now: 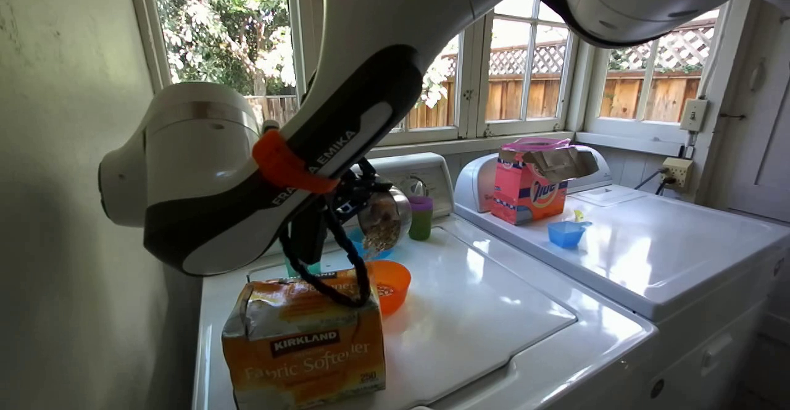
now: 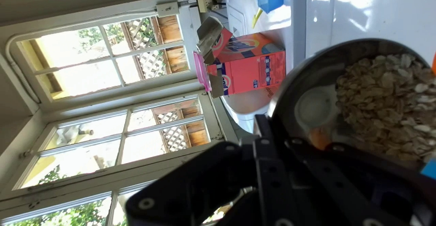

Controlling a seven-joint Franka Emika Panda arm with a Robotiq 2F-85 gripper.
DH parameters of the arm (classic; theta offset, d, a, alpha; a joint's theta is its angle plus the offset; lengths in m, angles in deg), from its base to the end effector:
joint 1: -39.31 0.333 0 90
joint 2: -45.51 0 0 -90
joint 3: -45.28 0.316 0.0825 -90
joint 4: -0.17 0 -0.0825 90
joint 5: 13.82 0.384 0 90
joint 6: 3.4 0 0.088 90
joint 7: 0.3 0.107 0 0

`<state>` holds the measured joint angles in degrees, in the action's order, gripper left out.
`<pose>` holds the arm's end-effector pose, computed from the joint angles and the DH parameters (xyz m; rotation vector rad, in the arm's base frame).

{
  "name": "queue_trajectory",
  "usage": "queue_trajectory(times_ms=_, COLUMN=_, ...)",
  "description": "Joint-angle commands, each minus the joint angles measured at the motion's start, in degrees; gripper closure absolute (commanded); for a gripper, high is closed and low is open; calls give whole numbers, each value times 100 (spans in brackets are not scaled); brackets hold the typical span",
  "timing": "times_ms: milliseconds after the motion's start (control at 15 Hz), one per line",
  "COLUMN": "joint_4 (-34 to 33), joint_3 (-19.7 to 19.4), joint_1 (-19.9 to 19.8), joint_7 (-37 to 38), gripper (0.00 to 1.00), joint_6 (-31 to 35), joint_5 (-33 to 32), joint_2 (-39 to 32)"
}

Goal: Pour the contents in the silver bowl into the orange bowl

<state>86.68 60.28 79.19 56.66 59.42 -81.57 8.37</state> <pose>0.4796 0.4093 0.3226 1.7508 0.0593 0.3827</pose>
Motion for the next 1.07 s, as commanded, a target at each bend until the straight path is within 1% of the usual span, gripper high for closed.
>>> queue_trajectory(times_ms=0, joint_4=-406, joint_3=-155, joint_1=294, joint_7=-219, gripper=99, joint_6=-433, joint_5=-306, joint_2=-342)
queue_trajectory(times_ms=467, joint_4=-670, joint_3=-294, joint_1=492, joint_7=-343, gripper=99, joint_6=-693, joint_5=-529, joint_2=-564)
queue_trajectory(times_ms=1000, joint_4=-856, joint_3=-424, joint_1=763, joint_7=-464, gripper=99, joint_6=-1240, joint_5=-812, joint_2=-760)
